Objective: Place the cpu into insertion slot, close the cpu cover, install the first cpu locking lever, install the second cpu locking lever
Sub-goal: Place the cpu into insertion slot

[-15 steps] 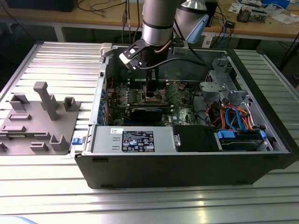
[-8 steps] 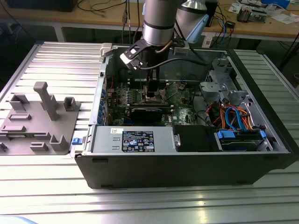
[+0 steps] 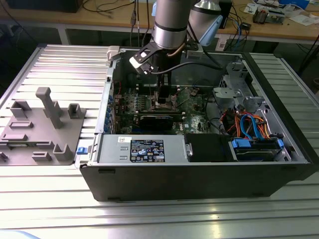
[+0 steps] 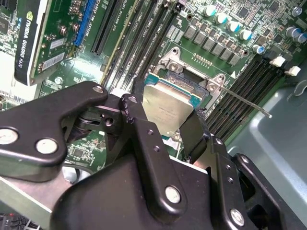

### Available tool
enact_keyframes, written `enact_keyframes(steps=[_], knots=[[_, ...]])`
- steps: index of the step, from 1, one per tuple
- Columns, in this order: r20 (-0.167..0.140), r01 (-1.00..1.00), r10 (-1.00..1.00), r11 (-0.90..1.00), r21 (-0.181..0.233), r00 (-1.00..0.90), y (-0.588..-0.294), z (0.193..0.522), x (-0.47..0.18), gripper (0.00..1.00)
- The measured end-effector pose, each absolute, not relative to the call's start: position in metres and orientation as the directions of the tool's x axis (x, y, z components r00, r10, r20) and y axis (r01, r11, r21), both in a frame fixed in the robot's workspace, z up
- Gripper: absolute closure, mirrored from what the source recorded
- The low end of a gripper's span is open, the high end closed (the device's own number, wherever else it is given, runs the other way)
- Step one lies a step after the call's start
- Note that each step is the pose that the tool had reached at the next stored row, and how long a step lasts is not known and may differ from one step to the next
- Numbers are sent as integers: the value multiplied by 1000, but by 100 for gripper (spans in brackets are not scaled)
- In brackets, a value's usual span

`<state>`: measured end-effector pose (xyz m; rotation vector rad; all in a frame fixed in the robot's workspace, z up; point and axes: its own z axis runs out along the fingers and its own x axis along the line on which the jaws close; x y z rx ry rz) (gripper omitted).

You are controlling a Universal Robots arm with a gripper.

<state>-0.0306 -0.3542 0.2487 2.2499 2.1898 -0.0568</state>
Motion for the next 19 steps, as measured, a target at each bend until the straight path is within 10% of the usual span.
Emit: enact_keyframes(steps=[19], knots=[[-29, 999, 999, -27, -24, 27, -344, 247, -22, 45]])
